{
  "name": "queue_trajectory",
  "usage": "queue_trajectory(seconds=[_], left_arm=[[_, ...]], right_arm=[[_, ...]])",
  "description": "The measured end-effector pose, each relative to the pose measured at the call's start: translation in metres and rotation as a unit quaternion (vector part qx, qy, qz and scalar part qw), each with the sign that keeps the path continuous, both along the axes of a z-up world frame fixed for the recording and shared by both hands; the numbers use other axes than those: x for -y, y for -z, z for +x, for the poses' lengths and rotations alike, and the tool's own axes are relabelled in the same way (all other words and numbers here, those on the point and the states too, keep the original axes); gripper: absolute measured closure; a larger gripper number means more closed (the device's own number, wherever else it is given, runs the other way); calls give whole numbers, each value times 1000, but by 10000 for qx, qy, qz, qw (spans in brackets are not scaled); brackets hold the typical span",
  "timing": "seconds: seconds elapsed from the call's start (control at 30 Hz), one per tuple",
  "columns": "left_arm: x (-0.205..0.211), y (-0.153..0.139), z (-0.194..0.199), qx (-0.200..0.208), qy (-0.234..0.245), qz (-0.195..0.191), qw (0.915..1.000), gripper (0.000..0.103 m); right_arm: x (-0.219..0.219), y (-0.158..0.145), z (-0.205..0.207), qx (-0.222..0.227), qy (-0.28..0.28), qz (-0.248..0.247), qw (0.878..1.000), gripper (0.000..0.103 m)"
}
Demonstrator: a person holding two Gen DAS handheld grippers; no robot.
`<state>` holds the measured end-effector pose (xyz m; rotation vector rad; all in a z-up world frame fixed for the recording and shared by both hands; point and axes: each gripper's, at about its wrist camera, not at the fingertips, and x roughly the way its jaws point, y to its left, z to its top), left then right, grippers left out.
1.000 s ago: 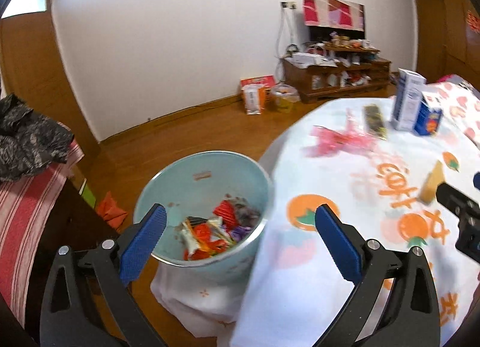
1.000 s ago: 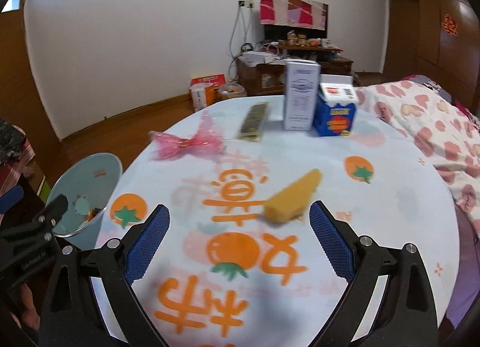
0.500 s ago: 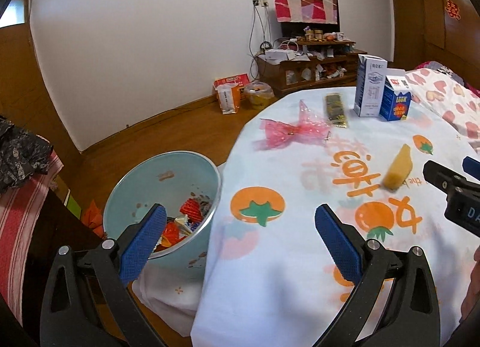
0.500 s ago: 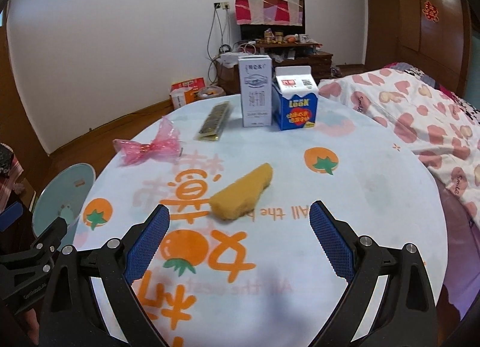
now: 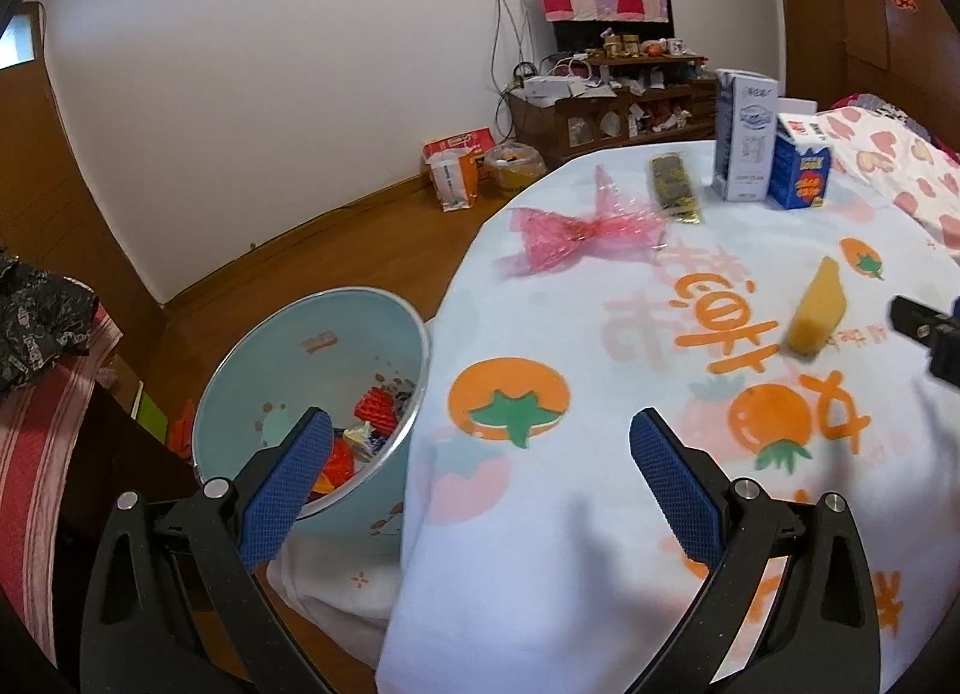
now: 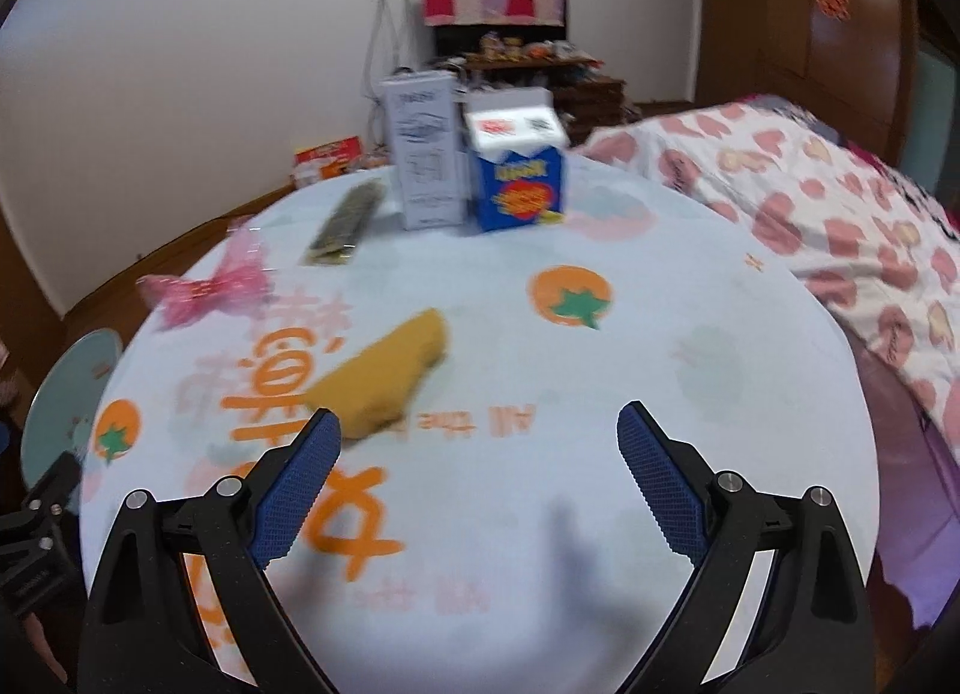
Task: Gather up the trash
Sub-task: 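Grasp the yellow sponge with the right tool while the left tool grasps the pink bag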
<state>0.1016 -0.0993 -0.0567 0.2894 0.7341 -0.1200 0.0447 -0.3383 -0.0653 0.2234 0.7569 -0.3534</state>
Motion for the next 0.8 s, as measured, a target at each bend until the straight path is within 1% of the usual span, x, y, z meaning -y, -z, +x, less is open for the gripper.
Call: queue_trajectory(seconds=[0.03,0.07,0.17,0.27,0.3,0.33,0.43,0.47,0.5,0.53,0.57,0.63,0.7,0.77,0.8], left_arm=[[-1,1,1,-5,-24,21,10000,6],[-4,3,4,-18,-67,55,10000,6],[-8,8,11,-78,-142,56,9999,6],[-8,10,14,-80,-125,57,9999,6],[-8,10,15,-72,-110,72,9999,6],[-8,11,16,-62,-96,82,9999,6],[-8,10,21,-5,-39,152,9999,6],[-8,10,23,11,-23,167,9999,6],[-8,10,25,32,2,188,9998,6],[-8,9,28,52,21,201,9998,6],[-8,8,31,76,47,211,9997,6],[-7,8,38,107,110,218,9996,7],[-4,8,48,127,187,192,9996,7],[0,7,58,121,275,117,9995,7],[3,6,65,121,344,54,9993,7]], right_arm=[[5,2,0,-8,49,49,10000,19],[11,4,0,-31,97,132,9999,21],[14,6,7,-76,69,319,9994,22],[1,6,22,-91,-147,376,9991,22],[-3,7,29,-99,-195,446,9988,23],[-6,7,35,-99,-216,502,9985,27],[-16,13,61,-176,-218,670,9974,30],[-18,16,67,-231,-242,715,9969,33],[-20,22,75,-326,-284,753,9962,41],[-23,28,83,-443,-323,761,9956,51],[-24,32,86,-524,-338,753,9952,53],[-26,35,87,-475,-419,633,9960,64],[-24,34,87,-433,-552,691,9951,71],[-17,30,83,-315,-575,734,9951,72],[-14,25,81,-253,-570,594,9963,72]])
